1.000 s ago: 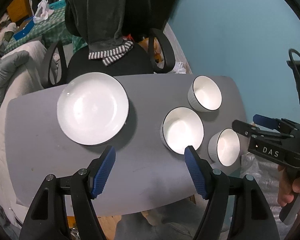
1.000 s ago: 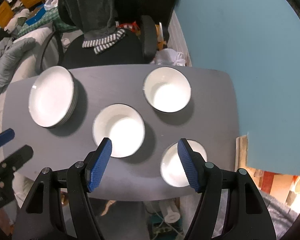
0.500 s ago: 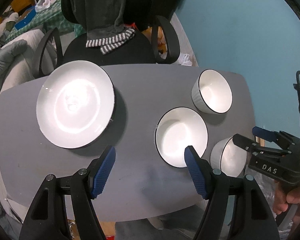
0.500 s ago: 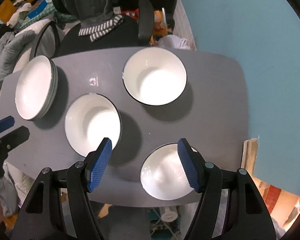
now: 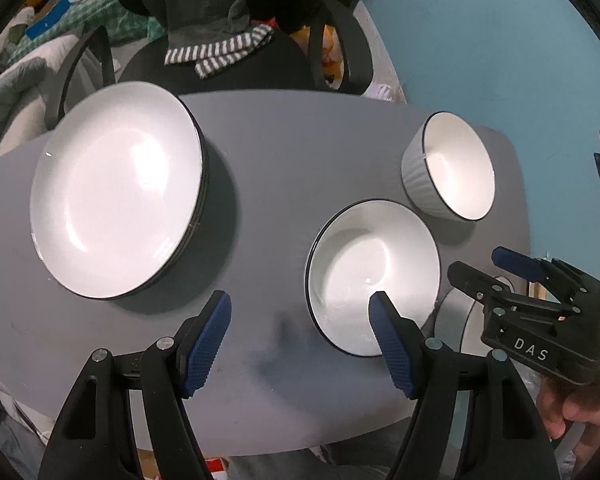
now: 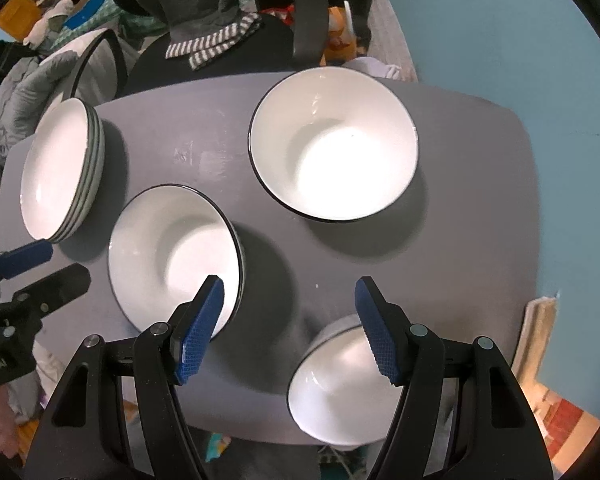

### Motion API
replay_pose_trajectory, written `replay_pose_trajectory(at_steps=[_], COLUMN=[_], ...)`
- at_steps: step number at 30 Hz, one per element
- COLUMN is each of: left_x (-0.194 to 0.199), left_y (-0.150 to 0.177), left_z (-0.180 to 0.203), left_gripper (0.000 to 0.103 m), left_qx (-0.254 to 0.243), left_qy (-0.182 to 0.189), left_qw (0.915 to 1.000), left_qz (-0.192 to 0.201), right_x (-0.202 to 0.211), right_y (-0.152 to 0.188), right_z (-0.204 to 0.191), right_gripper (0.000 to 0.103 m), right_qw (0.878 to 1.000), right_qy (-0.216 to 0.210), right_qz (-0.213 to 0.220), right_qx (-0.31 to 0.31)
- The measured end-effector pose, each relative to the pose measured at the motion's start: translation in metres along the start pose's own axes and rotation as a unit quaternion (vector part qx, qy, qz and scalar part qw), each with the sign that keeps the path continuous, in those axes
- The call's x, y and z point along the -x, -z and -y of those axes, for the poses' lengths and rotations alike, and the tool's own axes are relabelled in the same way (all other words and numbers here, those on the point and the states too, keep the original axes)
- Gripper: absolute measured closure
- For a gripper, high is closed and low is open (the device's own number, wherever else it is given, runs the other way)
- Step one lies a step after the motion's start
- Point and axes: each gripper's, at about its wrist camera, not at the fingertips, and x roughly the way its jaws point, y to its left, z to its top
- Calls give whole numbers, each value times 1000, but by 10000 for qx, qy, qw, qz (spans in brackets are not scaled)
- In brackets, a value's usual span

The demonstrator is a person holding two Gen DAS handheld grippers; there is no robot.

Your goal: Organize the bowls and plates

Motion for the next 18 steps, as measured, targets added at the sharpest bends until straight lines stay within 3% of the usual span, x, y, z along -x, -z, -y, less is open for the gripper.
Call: replay_pose_trajectory(at_steps=[15,18], left_x=[-38,-40], left_y=[-9,-9], left_z=[12,11], left_gripper=[30,30], left_qx=[43,85], left_qy=[-171,-214], left_qw=[9998,9997], left_qz=[-113,-90], right_x=[-37,-41], right_y=[-3,-4], right_z=[-9,-8], right_gripper=[36,46], right_qw=[9993,9990], right_qy=[-194,-239], right_qz=[-279,-326], right_qx=[150,181])
